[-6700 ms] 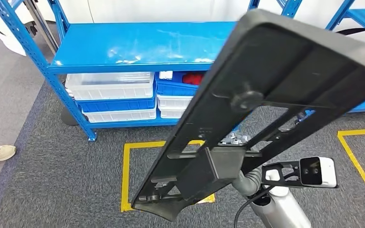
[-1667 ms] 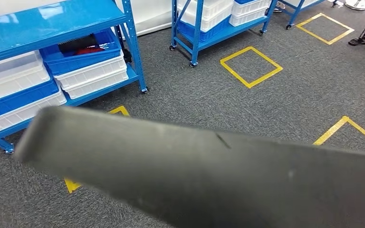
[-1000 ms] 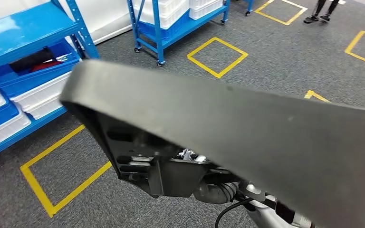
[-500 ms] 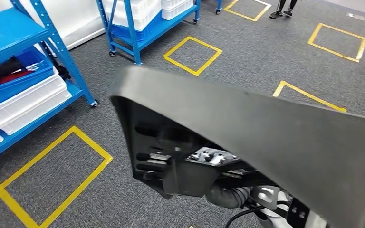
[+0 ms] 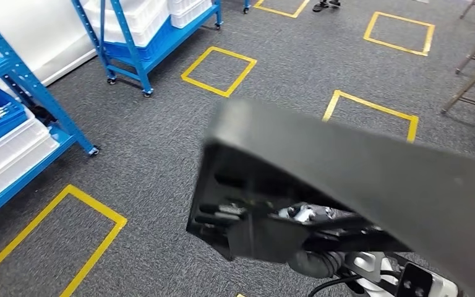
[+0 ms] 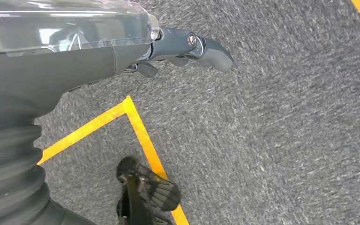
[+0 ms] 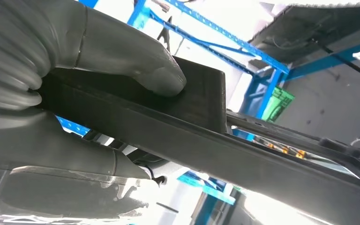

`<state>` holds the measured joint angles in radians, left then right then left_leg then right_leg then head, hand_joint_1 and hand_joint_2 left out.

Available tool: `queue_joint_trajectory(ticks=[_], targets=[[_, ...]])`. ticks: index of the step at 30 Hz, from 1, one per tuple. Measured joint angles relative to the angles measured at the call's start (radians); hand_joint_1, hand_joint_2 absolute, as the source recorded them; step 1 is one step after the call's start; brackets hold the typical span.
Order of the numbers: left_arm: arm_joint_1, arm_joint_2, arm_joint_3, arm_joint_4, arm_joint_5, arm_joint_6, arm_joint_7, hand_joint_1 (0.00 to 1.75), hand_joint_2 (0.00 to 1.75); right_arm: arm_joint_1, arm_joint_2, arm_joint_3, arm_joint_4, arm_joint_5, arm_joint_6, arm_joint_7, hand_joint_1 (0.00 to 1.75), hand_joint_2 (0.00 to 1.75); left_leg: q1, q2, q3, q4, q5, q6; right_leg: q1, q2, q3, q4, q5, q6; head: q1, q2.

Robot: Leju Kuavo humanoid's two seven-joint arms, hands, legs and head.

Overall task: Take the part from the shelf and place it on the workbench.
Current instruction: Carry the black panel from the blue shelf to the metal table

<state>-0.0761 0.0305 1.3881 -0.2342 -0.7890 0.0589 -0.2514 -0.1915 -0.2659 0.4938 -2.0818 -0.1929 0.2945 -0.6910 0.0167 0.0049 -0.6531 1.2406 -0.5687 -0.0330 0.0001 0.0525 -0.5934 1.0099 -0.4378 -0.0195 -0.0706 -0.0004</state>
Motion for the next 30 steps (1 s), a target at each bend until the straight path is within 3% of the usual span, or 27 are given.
queue_joint_trajectory(ticks=[1, 3, 4, 6, 7, 9, 11, 13, 14, 15, 17, 18, 20, 22, 24, 26, 28, 29, 30], targets=[[0.001, 0.000, 0.003, 0.000, 0.001, 0.002, 0.000, 0.00, 1.75, 0.017, 0.000, -0.019, -0.006, 0.005, 0.036, -0.003, 1.75, 1.75, 0.001, -0.013, 0.030, -0.072, 0.041, 0.002, -0.001, 0.011, 0.000, 0.003, -0.002, 0.003, 0.000, 0.000], [0.001, 0.000, 0.009, 0.000, -0.004, 0.006, -0.001, 0.00, 1.75, 0.047, 0.006, -0.055, -0.018, 0.027, 0.091, -0.006, 1.75, 1.75, 0.004, -0.053, 0.080, -0.189, 0.085, 0.008, -0.001, 0.032, -0.005, 0.011, -0.005, 0.011, 0.000, 0.000], [0.001, 0.000, 0.011, 0.000, -0.009, 0.006, -0.003, 0.00, 1.75, 0.063, 0.010, -0.071, -0.025, 0.041, 0.105, -0.006, 1.75, 1.75, 0.003, -0.067, 0.091, -0.213, 0.088, 0.012, -0.003, 0.041, -0.009, 0.013, -0.005, 0.017, 0.000, 0.000], [0.000, 0.001, 0.011, 0.000, -0.019, 0.005, -0.005, 0.00, 1.75, 0.097, 0.020, -0.099, -0.042, 0.069, 0.116, -0.006, 1.75, 1.75, 0.001, -0.061, 0.095, -0.218, 0.086, 0.023, -0.005, 0.059, -0.015, 0.012, -0.001, 0.030, 0.000, 0.000], [-0.002, 0.002, 0.011, 0.000, -0.025, 0.002, -0.005, 0.00, 1.75, 0.114, 0.024, -0.113, -0.052, 0.083, 0.116, -0.007, 1.75, 1.75, 0.001, -0.052, 0.097, -0.223, 0.088, 0.029, -0.006, 0.055, -0.016, 0.015, -0.003, 0.035, 0.000, 0.000], [-0.004, 0.003, 0.010, 0.000, -0.034, -0.006, -0.004, 0.00, 1.75, 0.137, 0.032, -0.135, -0.070, 0.112, 0.107, -0.007, 1.75, 1.75, 0.003, -0.030, 0.102, -0.232, 0.094, 0.042, -0.004, 0.016, -0.040, 0.065, -0.035, 0.043, 0.000, 0.000], [-0.004, 0.004, 0.010, 0.000, -0.040, -0.013, 0.000, 0.00, 1.75, 0.150, 0.039, -0.146, -0.078, 0.137, 0.088, -0.008, 1.75, 1.75, -0.001, -0.006, 0.103, -0.235, 0.094, 0.050, -0.006, -0.028, -0.100, 0.188, -0.099, 0.049, 0.000, 0.000], [-0.004, 0.004, 0.010, 0.000, -0.041, -0.014, 0.006, 0.00, 1.75, 0.164, 0.045, -0.150, -0.079, 0.152, 0.073, -0.007, 1.75, 1.75, -0.004, 0.018, 0.104, -0.235, 0.092, 0.052, -0.012, -0.041, -0.148, 0.287, -0.131, 0.053, 0.000, 0.000], [-0.005, 0.003, 0.010, 0.000, -0.043, -0.014, 0.009, 0.00, 1.75, 0.169, 0.047, -0.151, -0.079, 0.155, 0.069, -0.007, 1.75, 1.75, -0.005, 0.029, 0.104, -0.234, 0.090, 0.052, -0.014, -0.044, -0.147, 0.286, -0.120, 0.055, 0.000, 0.000], [-0.006, 0.002, 0.009, 0.000, -0.045, -0.014, 0.012, 0.00, 1.75, 0.173, 0.048, -0.152, -0.079, 0.158, 0.066, -0.007, 1.75, 1.75, -0.005, 0.039, 0.106, -0.234, 0.089, 0.050, -0.015, -0.051, -0.124, 0.245, -0.093, 0.055, 0.000, 0.000], [-0.007, -0.003, 0.008, 0.001, -0.051, -0.016, 0.017, 0.00, 1.75, 0.171, 0.050, -0.153, -0.078, 0.162, 0.061, -0.007, 1.75, 1.75, -0.007, 0.056, 0.112, -0.234, 0.084, 0.044, -0.011, -0.087, -0.047, 0.105, -0.035, 0.050, 0.000, 0.000], [-0.008, -0.006, 0.006, 0.001, -0.054, -0.017, 0.019, 0.00, 1.75, 0.168, 0.050, -0.154, -0.076, 0.163, 0.059, -0.007, 1.75, 1.75, -0.009, 0.063, 0.115, -0.233, 0.081, 0.039, -0.007, -0.103, -0.017, 0.050, -0.018, 0.044, 0.000, 0.000], [-0.010, -0.012, 0.003, 0.002, -0.058, -0.020, 0.021, 0.00, 1.75, 0.157, 0.051, -0.156, -0.071, 0.158, 0.056, -0.007, 1.75, 1.75, -0.013, 0.078, 0.119, -0.233, 0.077, 0.029, 0.002, -0.114, 0.001, 0.011, -0.015, 0.035, 0.000, 0.000], [-0.013, -0.018, 0.001, 0.002, -0.058, -0.022, 0.021, 0.00, 1.75, 0.143, 0.051, -0.158, -0.064, 0.147, 0.056, -0.006, 1.75, 1.75, -0.011, 0.087, 0.123, -0.232, 0.073, 0.019, 0.001, -0.093, 0.001, 0.006, -0.010, 0.025, 0.000, 0.000], [-0.015, -0.023, -0.001, 0.003, -0.057, -0.024, 0.019, 0.00, 1.75, 0.124, 0.051, -0.160, -0.054, 0.135, 0.061, -0.006, 1.75, 1.75, -0.007, 0.057, 0.109, -0.192, 0.043, 0.012, -0.003, -0.076, 0.006, -0.004, -0.004, 0.012, 0.000, 0.000], [-0.013, -0.028, -0.003, 0.005, -0.053, -0.020, 0.019, 0.00, 1.75, 0.104, 0.054, -0.160, -0.042, 0.121, 0.066, -0.006, 1.75, 1.75, -0.005, 0.015, 0.053, -0.070, -0.020, 0.008, -0.004, -0.059, 0.008, -0.007, -0.002, 0.003, 0.000, 0.000], [-0.008, -0.032, -0.004, 0.006, -0.045, -0.009, 0.021, 0.00, 1.75, 0.091, 0.056, -0.160, -0.027, 0.105, 0.066, -0.006, 1.75, 1.75, -0.004, 0.003, -0.009, 0.050, -0.060, 0.005, -0.002, -0.038, 0.009, -0.006, -0.002, 0.000, 0.000, 0.000], [-0.007, -0.035, -0.004, 0.007, -0.041, -0.003, 0.022, 0.00, 1.75, 0.084, 0.056, -0.161, -0.019, 0.098, 0.065, -0.006, 1.75, 1.75, -0.003, 0.002, -0.020, 0.063, -0.051, 0.004, -0.002, -0.026, 0.009, -0.005, -0.003, 0.001, 0.000, 0.000], [-0.005, -0.037, -0.003, 0.007, -0.037, 0.004, 0.022, 0.00, 1.75, 0.075, 0.056, -0.163, -0.009, 0.092, 0.065, -0.006, 1.75, 1.75, -0.002, 0.001, -0.011, 0.033, -0.021, 0.003, -0.002, -0.015, 0.010, -0.003, -0.003, 0.002, 0.000, 0.000]])
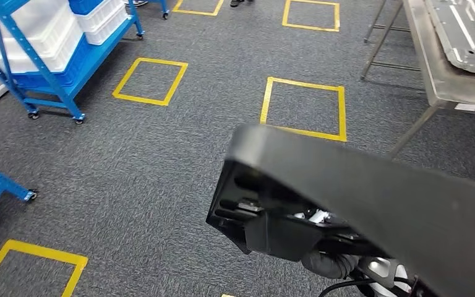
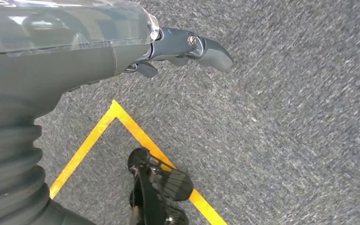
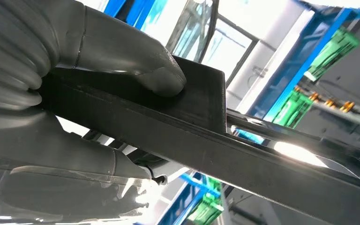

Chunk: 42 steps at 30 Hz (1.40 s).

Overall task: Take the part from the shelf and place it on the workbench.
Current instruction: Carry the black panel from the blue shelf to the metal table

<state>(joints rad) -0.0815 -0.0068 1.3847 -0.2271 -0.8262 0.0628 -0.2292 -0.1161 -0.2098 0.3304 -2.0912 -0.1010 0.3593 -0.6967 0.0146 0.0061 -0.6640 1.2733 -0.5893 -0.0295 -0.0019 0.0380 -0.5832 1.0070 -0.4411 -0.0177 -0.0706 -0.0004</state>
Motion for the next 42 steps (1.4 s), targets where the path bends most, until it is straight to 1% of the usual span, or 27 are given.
queue_joint_trajectory(ticks=[1, 2, 3, 5, 7, 9, 11, 13, 14, 15, 17, 19, 20, 22, 24, 25, 27, 28, 29, 30, 31, 33, 35, 37, 38, 40, 42], targets=[[0.000, -0.002, 0.000, 0.000, 0.004, 0.005, -0.001, 0.00, 1.75, -0.012, 0.000, -0.003, 0.010, -0.006, 0.000, 0.000, 1.75, 1.75, 0.002, -0.006, 0.026, -0.065, 0.043, 0.000, -0.001, 0.012, 0.001, 0.003, -0.002, 0.002, 0.000, 0.000], [0.000, -0.004, 0.000, 0.000, 0.008, 0.008, -0.003, 0.00, 1.75, -0.026, 0.001, -0.007, 0.019, -0.011, 0.001, 0.001, 1.75, 1.75, 0.006, -0.022, 0.056, -0.136, 0.077, 0.000, -0.002, 0.023, 0.000, 0.008, -0.004, 0.006, 0.000, 0.000], [0.000, -0.005, 0.000, 0.000, 0.013, 0.010, -0.006, 0.00, 1.75, -0.042, 0.001, -0.011, 0.028, -0.017, 0.002, 0.004, 1.75, 1.75, 0.008, -0.039, 0.080, -0.194, 0.100, 0.002, -0.002, 0.033, -0.004, 0.014, -0.006, 0.011, 0.000, 0.000], [0.000, -0.006, 0.000, 0.000, 0.020, 0.010, -0.012, 0.00, 1.75, -0.073, 0.005, -0.015, 0.044, -0.027, 0.001, 0.022, 1.75, 1.75, 0.008, -0.060, 0.098, -0.239, 0.108, 0.010, -0.003, 0.051, -0.014, 0.022, -0.005, 0.024, 0.000, 0.000], [-0.001, -0.006, 0.001, 0.000, 0.026, 0.012, -0.015, 0.00, 1.75, -0.099, 0.009, -0.017, 0.059, -0.037, -0.002, 0.052, 1.75, 1.75, 0.005, -0.046, 0.097, -0.244, 0.113, 0.023, -0.006, 0.062, -0.021, 0.021, -0.001, 0.037, 0.000, 0.000], [-0.004, -0.007, 0.004, 0.000, 0.029, 0.014, -0.015, 0.00, 1.75, -0.121, 0.011, -0.021, 0.070, -0.042, -0.007, 0.070, 1.75, 1.75, 0.005, -0.029, 0.099, -0.254, 0.121, 0.039, -0.006, 0.032, -0.037, 0.051, -0.021, 0.046, 0.000, 0.000], [-0.003, -0.007, 0.006, 0.000, 0.030, 0.016, -0.015, 0.00, 1.75, -0.138, 0.013, -0.024, 0.079, -0.045, -0.010, 0.075, 1.75, 1.75, 0.003, -0.010, 0.100, -0.260, 0.125, 0.048, -0.005, -0.014, -0.087, 0.155, -0.079, 0.051, 0.000, 0.000], [0.001, -0.007, 0.009, 0.000, 0.029, 0.016, -0.016, 0.00, 1.75, -0.142, 0.014, -0.024, 0.091, -0.047, -0.014, 0.075, 1.75, 1.75, 0.000, 0.008, 0.098, -0.260, 0.124, 0.050, -0.008, -0.028, -0.146, 0.276, -0.126, 0.055, 0.000, 0.000], [0.002, -0.007, 0.010, 0.000, 0.028, 0.015, -0.017, 0.00, 1.75, -0.141, 0.014, -0.026, 0.097, -0.049, -0.016, 0.075, 1.75, 1.75, -0.001, 0.018, 0.098, -0.260, 0.123, 0.050, -0.010, -0.030, -0.157, 0.298, -0.125, 0.056, 0.000, 0.000], [0.003, -0.007, 0.010, 0.000, 0.028, 0.012, -0.018, 0.00, 1.75, -0.140, 0.014, -0.028, 0.104, -0.050, -0.017, 0.074, 1.75, 1.75, -0.002, 0.026, 0.099, -0.259, 0.122, 0.050, -0.011, -0.033, -0.148, 0.280, -0.107, 0.056, 0.000, 0.000], [0.002, -0.007, 0.011, 0.000, 0.023, 0.003, -0.022, 0.00, 1.75, -0.141, 0.014, -0.035, 0.114, -0.051, -0.020, 0.073, 1.75, 1.75, -0.003, 0.043, 0.104, -0.259, 0.118, 0.045, -0.009, -0.057, -0.079, 0.146, -0.042, 0.051, 0.000, 0.000], [0.002, -0.007, 0.011, 0.000, 0.016, -0.009, -0.032, 0.00, 1.75, -0.147, 0.015, -0.044, 0.122, -0.049, -0.031, 0.074, 1.75, 1.75, -0.007, 0.056, 0.107, -0.258, 0.114, 0.037, 0.000, -0.085, -0.022, 0.036, -0.007, 0.040, 0.000, 0.000], [0.001, -0.007, 0.011, 0.000, 0.012, -0.014, -0.037, 0.00, 1.75, -0.151, 0.015, -0.050, 0.126, -0.047, -0.041, 0.079, 1.75, 1.75, -0.008, 0.063, 0.108, -0.258, 0.112, 0.032, 0.004, -0.089, -0.014, 0.017, -0.006, 0.034, 0.000, 0.000], [-0.001, -0.007, 0.010, 0.000, 0.003, -0.023, -0.047, 0.00, 1.75, -0.159, 0.016, -0.068, 0.135, -0.044, -0.060, 0.093, 1.75, 1.75, -0.009, 0.077, 0.112, -0.260, 0.110, 0.022, 0.007, -0.071, -0.014, 0.012, -0.003, 0.022, 0.000, 0.000], [-0.005, -0.007, 0.008, 0.000, -0.003, -0.028, -0.050, 0.00, 1.75, -0.166, 0.016, -0.087, 0.142, -0.040, -0.074, 0.108, 1.75, 1.75, -0.006, 0.064, 0.107, -0.240, 0.092, 0.014, 0.002, -0.055, -0.009, 0.002, 0.002, 0.010, 0.000, 0.000], [-0.006, -0.007, 0.007, 0.000, -0.005, -0.029, -0.050, 0.00, 1.75, -0.172, 0.017, -0.095, 0.147, -0.036, -0.081, 0.115, 1.75, 1.75, -0.005, 0.047, 0.091, -0.203, 0.069, 0.011, -0.001, -0.048, -0.007, -0.003, 0.005, 0.005, 0.000, 0.000], [-0.005, -0.006, 0.007, 0.000, -0.007, -0.030, -0.047, 0.00, 1.75, -0.180, 0.019, -0.110, 0.159, -0.023, -0.098, 0.126, 1.75, 1.75, -0.003, 0.013, 0.029, -0.073, 0.008, 0.009, 0.000, -0.031, -0.006, -0.003, 0.006, -0.001, 0.000, 0.000], [-0.005, -0.005, 0.007, 0.000, -0.007, -0.030, -0.044, 0.00, 1.75, -0.182, 0.020, -0.118, 0.169, -0.016, -0.109, 0.129, 1.75, 1.75, -0.003, 0.006, -0.004, -0.009, -0.012, 0.007, 0.001, -0.021, -0.006, -0.002, 0.006, -0.002, 0.000, 0.000], [-0.004, -0.005, 0.006, 0.000, -0.008, -0.029, -0.042, 0.00, 1.75, -0.182, 0.021, -0.127, 0.179, -0.007, -0.122, 0.130, 1.75, 1.75, -0.003, 0.003, -0.025, 0.025, -0.014, 0.007, 0.001, -0.010, -0.006, -0.001, 0.006, -0.002, 0.000, 0.000], [-0.004, -0.005, 0.006, 0.000, -0.009, -0.029, -0.040, 0.00, 1.75, -0.182, 0.021, -0.137, 0.189, 0.005, -0.139, 0.130, 1.75, 1.75, -0.003, 0.002, -0.028, 0.019, 0.004, 0.007, 0.002, 0.001, -0.006, 0.000, 0.005, -0.002, 0.000, 0.000], [-0.004, -0.005, 0.006, 0.000, -0.010, -0.029, -0.039, 0.00, 1.75, -0.183, 0.022, -0.146, 0.197, 0.021, -0.159, 0.130, 1.75, 1.75, -0.003, 0.000, -0.010, -0.028, 0.040, 0.008, 0.001, 0.012, -0.006, 0.003, 0.004, 0.000, 0.000, 0.000], [-0.006, -0.004, 0.006, 0.000, -0.011, -0.027, -0.038, 0.00, 1.75, -0.186, 0.025, -0.160, 0.207, 0.054, -0.200, 0.130, 1.75, 1.75, -0.001, -0.029, 0.049, -0.168, 0.108, 0.013, 0.000, 0.033, -0.008, 0.011, 0.000, 0.006, 0.000, 0.000], [-0.007, -0.004, 0.006, 0.000, -0.012, -0.026, -0.037, 0.00, 1.75, -0.188, 0.027, -0.167, 0.213, 0.073, -0.226, 0.131, 1.75, 1.75, -0.001, -0.054, 0.080, -0.241, 0.130, 0.019, -0.002, 0.051, -0.016, 0.017, -0.001, 0.016, 0.000, 0.000], [-0.009, -0.004, 0.005, 0.000, -0.014, -0.025, -0.037, 0.00, 1.75, -0.188, 0.028, -0.171, 0.216, 0.081, -0.235, 0.132, 1.75, 1.75, -0.004, -0.046, 0.083, -0.247, 0.130, 0.029, -0.005, 0.067, -0.022, 0.015, 0.004, 0.029, 0.000, 0.000], [-0.010, -0.003, 0.004, 0.000, -0.015, -0.025, -0.037, 0.00, 1.75, -0.188, 0.028, -0.173, 0.216, 0.081, -0.235, 0.132, 1.75, 1.75, -0.004, -0.038, 0.084, -0.252, 0.133, 0.036, -0.006, 0.063, -0.023, 0.017, 0.002, 0.034, 0.000, 0.000], [-0.013, -0.003, 0.001, 0.000, -0.017, -0.026, -0.037, 0.00, 1.75, -0.191, 0.029, -0.177, 0.217, 0.081, -0.236, 0.132, 1.75, 1.75, -0.002, -0.020, 0.089, -0.264, 0.139, 0.049, -0.003, 0.024, -0.044, 0.060, -0.027, 0.044, 0.000, 0.000], [-0.011, -0.004, -0.003, 0.000, -0.019, -0.027, -0.038, 0.00, 1.75, -0.193, 0.029, -0.180, 0.219, 0.081, -0.239, 0.132, 1.75, 1.75, -0.004, -0.001, 0.090, -0.268, 0.141, 0.055, -0.004, -0.020, -0.102, 0.179, -0.088, 0.050, 0.000, 0.000]])
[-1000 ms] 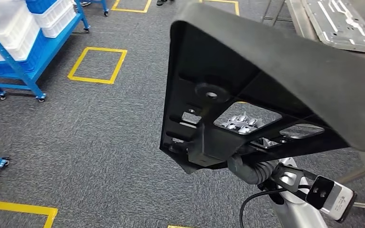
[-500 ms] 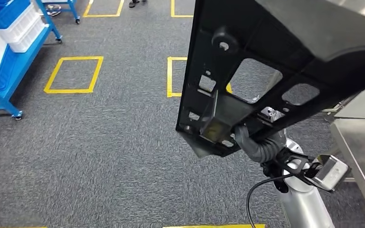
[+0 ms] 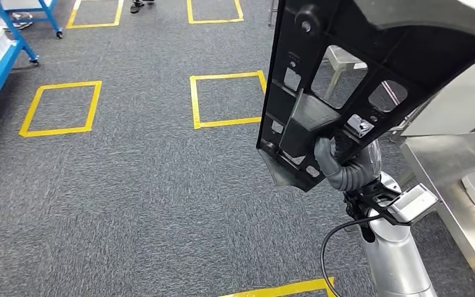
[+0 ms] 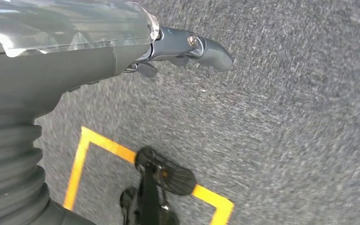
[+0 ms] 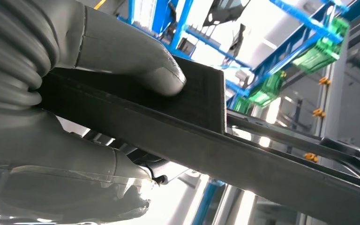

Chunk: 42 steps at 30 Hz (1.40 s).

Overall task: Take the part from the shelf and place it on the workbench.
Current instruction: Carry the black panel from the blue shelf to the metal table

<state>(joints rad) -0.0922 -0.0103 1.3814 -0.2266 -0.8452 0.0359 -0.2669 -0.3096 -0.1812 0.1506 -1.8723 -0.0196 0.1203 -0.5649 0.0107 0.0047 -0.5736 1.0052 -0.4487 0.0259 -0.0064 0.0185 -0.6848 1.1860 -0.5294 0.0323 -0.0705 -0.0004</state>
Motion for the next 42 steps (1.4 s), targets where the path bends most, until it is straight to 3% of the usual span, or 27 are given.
queue_joint_trajectory(ticks=[2, 3, 4, 7, 9, 11, 13, 15, 16, 17, 18, 19, 20, 22, 24, 26, 28, 30, 32, 33, 34, 35, 37, 39, 41, 42], targets=[[0.002, 0.000, -0.004, 0.000, -0.002, -0.003, -0.001, 0.00, 1.75, 0.003, 0.000, 0.000, 0.003, 0.000, -0.012, 0.000, 1.75, 1.75, -0.001, 0.020, -0.001, 0.000, -0.001, 0.001, -0.004, -0.010, -0.056, 0.109, -0.035, 0.005, 0.000, 0.000], [0.002, 0.000, -0.006, 0.000, -0.003, -0.005, -0.002, 0.00, 1.75, 0.005, 0.000, 0.000, 0.005, 0.000, -0.022, 0.000, 1.75, 1.75, -0.001, 0.030, 0.000, 0.001, -0.003, 0.000, -0.006, -0.013, -0.060, 0.114, -0.025, 0.007, 0.000, 0.000], [0.001, 0.000, -0.007, 0.000, -0.003, -0.007, -0.003, 0.00, 1.75, 0.006, 0.001, 0.000, 0.005, 0.002, -0.035, -0.001, 1.75, 1.75, -0.001, 0.040, 0.001, 0.001, -0.004, -0.001, -0.007, -0.018, -0.042, 0.077, 0.002, 0.007, 0.000, 0.000], [0.000, 0.000, -0.008, 0.000, 0.003, -0.004, -0.007, 0.00, 1.75, 0.007, 0.007, 0.000, 0.004, 0.016, -0.087, -0.004, 1.75, 1.75, -0.005, 0.064, 0.011, 0.002, -0.012, -0.011, 0.000, -0.063, 0.064, -0.126, 0.085, -0.004, 0.000, 0.000], [0.000, 0.001, -0.008, 0.000, 0.012, 0.004, -0.008, 0.00, 1.75, 0.010, 0.014, -0.002, 0.001, 0.026, -0.131, -0.004, 1.75, 1.75, -0.009, 0.079, 0.015, 0.002, -0.017, -0.021, 0.008, -0.073, 0.086, -0.172, 0.091, -0.017, 0.000, 0.000], [-0.001, 0.001, -0.008, 0.000, 0.018, 0.011, -0.009, 0.00, 1.75, 0.016, 0.023, -0.006, -0.005, 0.035, -0.165, -0.003, 1.75, 1.75, -0.007, 0.090, 0.020, 0.002, -0.022, -0.032, 0.008, -0.051, 0.086, -0.176, 0.095, -0.029, 0.000, 0.000], [-0.002, 0.002, -0.008, 0.000, 0.017, 0.013, -0.008, 0.00, 1.75, 0.021, 0.037, -0.010, -0.013, 0.050, -0.191, -0.003, 1.75, 1.75, -0.004, 0.062, 0.007, 0.039, -0.050, -0.042, 0.002, -0.032, 0.090, -0.184, 0.100, -0.041, 0.000, 0.000], [0.001, 0.002, -0.008, 0.000, 0.016, 0.013, -0.007, 0.00, 1.75, 0.027, 0.055, -0.010, -0.019, 0.070, -0.213, -0.004, 1.75, 1.75, 0.000, 0.019, -0.047, 0.157, -0.112, -0.048, 0.001, -0.014, 0.092, -0.186, 0.102, -0.050, 0.000, 0.000], [0.003, 0.003, -0.008, 0.000, 0.015, 0.013, -0.005, 0.00, 1.75, 0.031, 0.063, -0.010, -0.020, 0.079, -0.220, -0.003, 1.75, 1.75, 0.000, 0.009, -0.082, 0.229, -0.141, -0.050, 0.002, -0.004, 0.092, -0.186, 0.102, -0.052, 0.000, 0.000], [0.005, 0.003, -0.008, 0.000, 0.014, 0.013, -0.004, 0.00, 1.75, 0.037, 0.070, -0.010, -0.020, 0.085, -0.225, -0.003, 1.75, 1.75, 0.000, 0.006, -0.111, 0.283, -0.155, -0.052, 0.003, 0.008, 0.092, -0.185, 0.101, -0.052, 0.000, 0.000], [0.006, 0.003, -0.007, 0.000, 0.013, 0.013, -0.003, 0.00, 1.75, 0.041, 0.076, -0.010, -0.021, 0.088, -0.227, -0.003, 1.75, 1.75, 0.000, 0.004, -0.123, 0.300, -0.149, -0.052, 0.003, 0.020, 0.093, -0.184, 0.101, -0.052, 0.000, 0.000], [0.006, 0.003, -0.007, 0.000, 0.013, 0.013, -0.002, 0.00, 1.75, 0.045, 0.080, -0.010, -0.021, 0.090, -0.228, -0.003, 1.75, 1.75, 0.001, 0.003, -0.116, 0.276, -0.123, -0.051, 0.003, 0.033, 0.093, -0.182, 0.100, -0.052, 0.000, 0.000], [0.006, 0.004, -0.007, 0.000, 0.012, 0.013, -0.002, 0.00, 1.75, 0.047, 0.084, -0.010, -0.022, 0.090, -0.228, -0.003, 1.75, 1.75, 0.001, -0.002, -0.091, 0.214, -0.083, -0.049, 0.003, 0.045, 0.094, -0.179, 0.099, -0.050, 0.000, 0.000], [0.005, 0.005, -0.008, 0.000, 0.012, 0.013, -0.002, 0.00, 1.75, 0.048, 0.090, -0.010, -0.024, 0.090, -0.229, -0.003, 1.75, 1.75, 0.003, -0.036, -0.031, 0.076, -0.021, -0.043, 0.002, 0.068, 0.092, -0.172, 0.095, -0.043, 0.000, 0.000], [0.004, 0.007, -0.008, 0.000, 0.011, 0.013, -0.001, 0.00, 1.75, 0.050, 0.093, -0.010, -0.026, 0.092, -0.230, -0.003, 1.75, 1.75, 0.002, -0.057, -0.006, 0.020, -0.007, -0.034, 0.001, 0.086, 0.086, -0.168, 0.094, -0.033, 0.000, 0.000], [0.002, 0.008, -0.008, 0.000, 0.010, 0.013, 0.000, 0.00, 1.75, 0.055, 0.095, -0.009, -0.029, 0.101, -0.232, -0.004, 1.75, 1.75, 0.001, -0.041, -0.004, 0.015, -0.003, -0.023, 0.000, 0.098, 0.083, -0.169, 0.096, -0.020, 0.000, 0.000], [-0.001, 0.008, -0.008, 0.000, 0.009, 0.011, 0.000, 0.00, 1.75, 0.058, 0.096, -0.008, -0.034, 0.115, -0.234, -0.007, 1.75, 1.75, 0.003, -0.023, 0.000, 0.004, 0.003, -0.010, 0.001, 0.062, 0.070, -0.142, 0.076, -0.010, 0.000, 0.000], [0.000, 0.008, -0.008, 0.000, 0.010, 0.011, 0.000, 0.00, 1.75, 0.058, 0.100, -0.004, -0.036, 0.124, -0.235, -0.009, 1.75, 1.75, 0.002, -0.004, 0.002, -0.002, 0.005, -0.002, 0.001, 0.007, 0.021, -0.039, 0.018, -0.002, 0.000, 0.000], [0.003, 0.008, -0.008, 0.000, 0.013, 0.012, 0.000, 0.00, 1.75, 0.059, 0.104, 0.004, -0.034, 0.128, -0.235, -0.009, 1.75, 1.75, 0.000, 0.016, 0.000, -0.001, 0.004, 0.001, -0.004, -0.010, -0.042, 0.088, -0.033, 0.005, 0.000, 0.000], [0.004, 0.008, -0.007, 0.000, 0.015, 0.013, 0.000, 0.00, 1.75, 0.059, 0.105, 0.007, -0.031, 0.128, -0.235, -0.008, 1.75, 1.75, -0.001, 0.027, 0.000, -0.001, 0.003, 0.001, -0.006, -0.013, -0.055, 0.114, -0.034, 0.007, 0.000, 0.000], [0.004, 0.008, -0.007, 0.000, 0.015, 0.012, -0.001, 0.00, 1.75, 0.058, 0.106, 0.010, -0.029, 0.128, -0.234, -0.008, 1.75, 1.75, -0.001, 0.036, 0.001, 0.000, 0.001, 0.000, -0.007, -0.016, -0.048, 0.101, -0.016, 0.008, 0.000, 0.000], [0.004, 0.008, -0.008, 0.000, 0.015, 0.011, -0.001, 0.00, 1.75, 0.057, 0.107, 0.013, -0.028, 0.129, -0.233, -0.007, 1.75, 1.75, -0.001, 0.046, 0.003, 0.000, -0.001, -0.002, -0.007, -0.023, -0.020, 0.047, 0.017, 0.007, 0.000, 0.000], [0.003, 0.008, -0.008, 0.000, 0.015, 0.007, -0.003, 0.00, 1.75, 0.052, 0.107, 0.017, -0.027, 0.128, -0.230, -0.005, 1.75, 1.75, -0.004, 0.061, 0.010, 0.001, -0.005, -0.008, 0.000, -0.064, 0.058, -0.099, 0.075, -0.003, 0.000, 0.000], [0.003, 0.008, -0.008, 0.000, 0.012, 0.002, -0.004, 0.00, 1.75, 0.046, 0.108, 0.021, -0.028, 0.121, -0.228, -0.003, 1.75, 1.75, -0.008, 0.076, 0.014, 0.002, -0.010, -0.017, 0.010, -0.090, 0.093, -0.172, 0.091, -0.018, 0.000, 0.000], [0.003, 0.008, -0.008, 0.000, 0.008, -0.003, -0.005, 0.00, 1.75, 0.046, 0.108, 0.024, -0.028, 0.107, -0.224, -0.001, 1.75, 1.75, -0.009, 0.093, 0.019, 0.000, -0.013, -0.027, 0.012, -0.072, 0.092, -0.179, 0.091, -0.029, 0.000, 0.000], [0.002, 0.008, -0.008, 0.000, 0.006, -0.004, -0.005, 0.00, 1.75, 0.046, 0.108, 0.025, -0.029, 0.100, -0.222, -0.001, 1.75, 1.75, -0.008, 0.090, 0.021, 0.003, -0.018, -0.032, 0.009, -0.062, 0.094, -0.182, 0.093, -0.035, 0.000, 0.000]])
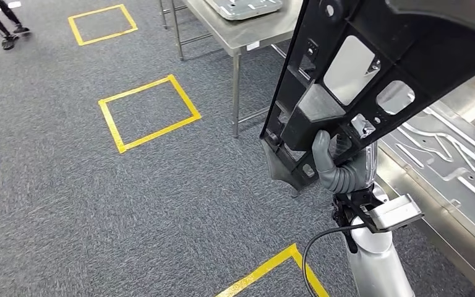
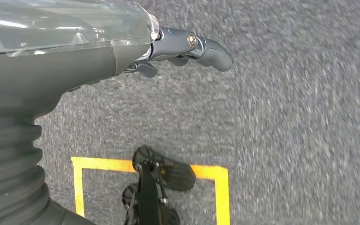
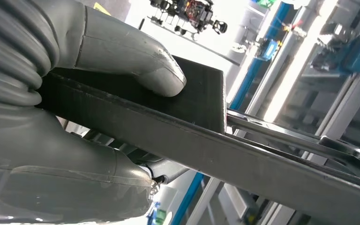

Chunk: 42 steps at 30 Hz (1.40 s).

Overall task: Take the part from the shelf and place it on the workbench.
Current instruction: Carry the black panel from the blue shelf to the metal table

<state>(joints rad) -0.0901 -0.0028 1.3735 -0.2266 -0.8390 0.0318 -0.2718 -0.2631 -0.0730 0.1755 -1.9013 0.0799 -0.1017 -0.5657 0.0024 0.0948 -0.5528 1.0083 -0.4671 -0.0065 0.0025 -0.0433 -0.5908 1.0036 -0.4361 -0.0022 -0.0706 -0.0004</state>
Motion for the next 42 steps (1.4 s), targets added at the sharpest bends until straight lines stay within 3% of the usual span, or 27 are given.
queue_joint_trajectory(ticks=[2, 4, 6, 7, 8, 10, 11, 13, 14, 15, 17, 19, 20, 21, 22, 24, 26, 28, 30, 32, 35, 36, 37, 38, 39, 41, 42], targets=[[0.000, 0.000, 0.000, 0.000, -0.004, 0.000, -0.001, 0.00, 1.75, -0.001, 0.001, 0.001, -0.002, -0.012, 0.005, 0.001, 1.75, 1.75, 0.004, -0.035, -0.019, 0.055, -0.038, -0.008, -0.007, 0.019, 0.005, -0.008, 0.006, -0.012, 0.000, 0.000], [0.004, 0.001, 0.000, 0.000, -0.006, 0.000, -0.001, 0.00, 1.75, -0.001, 0.003, 0.004, -0.002, -0.017, 0.009, 0.001, 1.75, 1.75, 0.007, -0.075, -0.080, 0.188, -0.106, -0.013, -0.008, 0.040, 0.006, -0.009, 0.008, -0.019, 0.000, 0.000], [0.008, 0.001, 0.000, 0.000, -0.005, 0.000, -0.001, 0.00, 1.75, 0.003, 0.005, 0.006, -0.001, -0.018, 0.012, 0.001, 1.75, 1.75, 0.008, -0.085, -0.135, 0.295, -0.137, -0.018, -0.008, 0.065, 0.006, -0.008, 0.008, -0.020, 0.000, 0.000], [0.009, 0.001, 0.000, 0.000, -0.005, 0.000, -0.001, 0.00, 1.75, 0.004, 0.005, 0.007, -0.001, -0.018, 0.012, 0.001, 1.75, 1.75, 0.009, -0.087, -0.138, 0.294, -0.122, -0.018, -0.008, 0.079, 0.007, -0.006, 0.007, -0.019, 0.000, 0.000], [0.009, 0.001, 0.000, 0.000, -0.005, 0.000, -0.001, 0.00, 1.75, 0.005, 0.005, 0.007, -0.001, -0.018, 0.012, 0.001, 1.75, 1.75, 0.010, -0.089, -0.122, 0.251, -0.087, -0.018, -0.008, 0.092, 0.009, -0.005, 0.006, -0.017, 0.000, 0.000], [0.009, 0.002, 0.000, 0.000, -0.005, 0.000, -0.001, 0.00, 1.75, 0.005, 0.005, 0.008, -0.001, -0.018, 0.012, 0.001, 1.75, 1.75, 0.015, -0.116, -0.059, 0.104, -0.013, -0.017, -0.008, 0.116, 0.010, 0.003, 0.001, -0.010, 0.000, 0.000], [0.009, 0.002, 0.000, 0.000, -0.005, 0.000, -0.001, 0.00, 1.75, 0.005, 0.005, 0.008, -0.001, -0.018, 0.012, 0.001, 1.75, 1.75, 0.016, -0.130, -0.035, 0.050, 0.007, -0.014, -0.008, 0.127, 0.008, 0.007, -0.001, -0.005, 0.000, 0.000], [0.008, 0.002, 0.000, 0.000, -0.005, 0.000, 0.000, 0.00, 1.75, 0.006, 0.005, 0.009, -0.002, -0.022, 0.012, 0.001, 1.75, 1.75, 0.016, -0.143, -0.021, 0.014, 0.012, -0.006, -0.008, 0.144, 0.000, 0.011, 0.000, 0.006, 0.000, 0.000], [0.006, 0.002, 0.000, 0.000, -0.006, 0.000, 0.000, 0.00, 1.75, 0.008, 0.005, 0.009, -0.004, -0.027, 0.014, 0.001, 1.75, 1.75, 0.015, -0.135, -0.021, 0.013, 0.014, 0.000, -0.009, 0.152, -0.003, 0.010, 0.002, 0.013, 0.000, 0.000], [0.004, 0.001, 0.000, 0.000, -0.006, -0.001, 0.001, 0.00, 1.75, 0.013, 0.005, 0.009, -0.009, -0.034, 0.018, 0.002, 1.75, 1.75, 0.015, -0.126, -0.020, 0.009, 0.017, 0.007, -0.011, 0.149, -0.005, 0.012, 0.000, 0.019, 0.000, 0.000], [0.002, 0.001, -0.001, 0.000, -0.008, -0.003, 0.002, 0.00, 1.75, 0.021, 0.005, 0.010, -0.026, -0.051, 0.033, 0.005, 1.75, 1.75, 0.016, -0.109, -0.016, 0.000, 0.022, 0.021, -0.010, 0.110, -0.024, 0.053, -0.029, 0.029, 0.000, 0.000], [0.004, 0.001, -0.001, 0.000, -0.009, -0.004, 0.004, 0.00, 1.75, 0.026, 0.007, 0.014, -0.044, -0.065, 0.050, 0.013, 1.75, 1.75, 0.015, -0.090, -0.016, -0.004, 0.023, 0.029, -0.011, 0.063, -0.083, 0.173, -0.093, 0.037, 0.000, 0.000], [0.005, 0.001, -0.001, 0.000, -0.009, -0.004, 0.004, 0.00, 1.75, 0.030, 0.007, 0.016, -0.050, -0.073, 0.058, 0.018, 1.75, 1.75, 0.014, -0.080, -0.016, -0.004, 0.022, 0.030, -0.012, 0.054, -0.116, 0.240, -0.121, 0.039, 0.000, 0.000], [0.006, 0.001, -0.001, 0.000, -0.010, -0.004, 0.005, 0.00, 1.75, 0.034, 0.008, 0.018, -0.054, -0.082, 0.065, 0.021, 1.75, 1.75, 0.013, -0.070, -0.016, -0.003, 0.020, 0.030, -0.014, 0.050, -0.140, 0.288, -0.133, 0.041, 0.000, 0.000], [0.006, 0.001, -0.001, 0.000, -0.010, -0.004, 0.005, 0.00, 1.75, 0.038, 0.008, 0.018, -0.057, -0.093, 0.073, 0.022, 1.75, 1.75, 0.012, -0.061, -0.016, -0.003, 0.019, 0.030, -0.015, 0.048, -0.145, 0.296, -0.126, 0.042, 0.000, 0.000], [0.005, 0.001, -0.001, 0.000, -0.011, -0.004, 0.006, 0.00, 1.75, 0.042, 0.008, 0.018, -0.065, -0.122, 0.094, 0.021, 1.75, 1.75, 0.011, -0.041, -0.011, -0.003, 0.015, 0.028, -0.014, 0.033, -0.092, 0.195, -0.064, 0.037, 0.000, 0.000], [0.004, 0.001, -0.001, 0.000, -0.011, -0.002, 0.007, 0.00, 1.75, 0.043, 0.009, 0.018, -0.077, -0.153, 0.120, 0.014, 1.75, 1.75, 0.007, -0.024, -0.004, -0.003, 0.010, 0.021, -0.005, -0.008, -0.018, 0.054, -0.014, 0.022, 0.000, 0.000], [0.004, 0.002, -0.001, 0.000, -0.010, 0.001, 0.007, 0.00, 1.75, 0.047, 0.012, 0.016, -0.090, -0.177, 0.139, 0.007, 1.75, 1.75, 0.003, -0.009, 0.001, -0.002, 0.005, 0.011, 0.004, -0.023, 0.004, 0.005, -0.007, 0.009, 0.000, 0.000], [0.001, 0.002, -0.001, 0.000, -0.008, 0.002, 0.006, 0.00, 1.75, 0.064, 0.014, 0.006, -0.105, -0.195, 0.146, -0.006, 1.75, 1.75, 0.002, 0.004, 0.005, -0.003, 0.001, 0.000, 0.002, 0.000, 0.003, 0.002, -0.004, -0.001, 0.000, 0.000], [0.001, 0.002, -0.001, 0.000, -0.008, 0.003, 0.005, 0.00, 1.75, 0.088, 0.014, -0.009, -0.124, -0.210, 0.148, -0.029, 1.75, 1.75, 0.004, -0.022, -0.003, 0.027, -0.023, -0.010, -0.004, 0.019, 0.008, -0.006, 0.001, -0.011, 0.000, 0.000], [0.009, 0.001, -0.001, 0.000, -0.008, 0.009, 0.005, 0.00, 1.75, 0.130, 0.014, -0.036, -0.146, -0.230, 0.155, -0.065, 1.75, 1.75, 0.008, -0.077, -0.082, 0.205, -0.114, -0.018, -0.006, 0.050, 0.012, -0.009, 0.002, -0.021, 0.000, 0.000], [0.013, 0.001, -0.001, 0.000, -0.009, 0.011, 0.004, 0.00, 1.75, 0.146, 0.014, -0.045, -0.151, -0.231, 0.157, -0.074, 1.75, 1.75, 0.009, -0.082, -0.109, 0.259, -0.130, -0.021, -0.006, 0.063, 0.012, -0.008, 0.002, -0.022, 0.000, 0.000], [0.016, 0.001, -0.001, 0.000, -0.011, 0.012, 0.003, 0.00, 1.75, 0.161, 0.014, -0.053, -0.155, -0.229, 0.156, -0.082, 1.75, 1.75, 0.009, -0.084, -0.123, 0.282, -0.128, -0.022, -0.006, 0.077, 0.012, -0.006, 0.001, -0.022, 0.000, 0.000], [0.017, 0.001, -0.001, 0.000, -0.014, 0.011, 0.001, 0.00, 1.75, 0.174, 0.014, -0.060, -0.159, -0.224, 0.155, -0.089, 1.75, 1.75, 0.010, -0.085, -0.118, 0.265, -0.106, -0.022, -0.006, 0.091, 0.012, -0.004, 0.001, -0.021, 0.000, 0.000], [0.017, 0.001, -0.001, 0.000, -0.018, 0.009, -0.001, 0.00, 1.75, 0.187, 0.013, -0.066, -0.164, -0.219, 0.153, -0.095, 1.75, 1.75, 0.011, -0.089, -0.096, 0.210, -0.069, -0.021, -0.007, 0.105, 0.013, -0.002, -0.001, -0.019, 0.000, 0.000], [0.015, 0.003, -0.002, 0.000, -0.026, 0.005, -0.004, 0.00, 1.75, 0.209, 0.013, -0.077, -0.173, -0.212, 0.147, -0.109, 1.75, 1.75, 0.015, -0.122, -0.037, 0.076, -0.010, -0.015, -0.007, 0.130, 0.011, 0.007, -0.005, -0.012, 0.000, 0.000], [0.015, 0.003, -0.003, 0.000, -0.028, 0.004, -0.004, 0.00, 1.75, 0.217, 0.013, -0.081, -0.175, -0.211, 0.144, -0.113, 1.75, 1.75, 0.016, -0.136, -0.018, 0.033, 0.002, -0.012, -0.007, 0.141, 0.007, 0.010, -0.006, -0.007, 0.000, 0.000]])
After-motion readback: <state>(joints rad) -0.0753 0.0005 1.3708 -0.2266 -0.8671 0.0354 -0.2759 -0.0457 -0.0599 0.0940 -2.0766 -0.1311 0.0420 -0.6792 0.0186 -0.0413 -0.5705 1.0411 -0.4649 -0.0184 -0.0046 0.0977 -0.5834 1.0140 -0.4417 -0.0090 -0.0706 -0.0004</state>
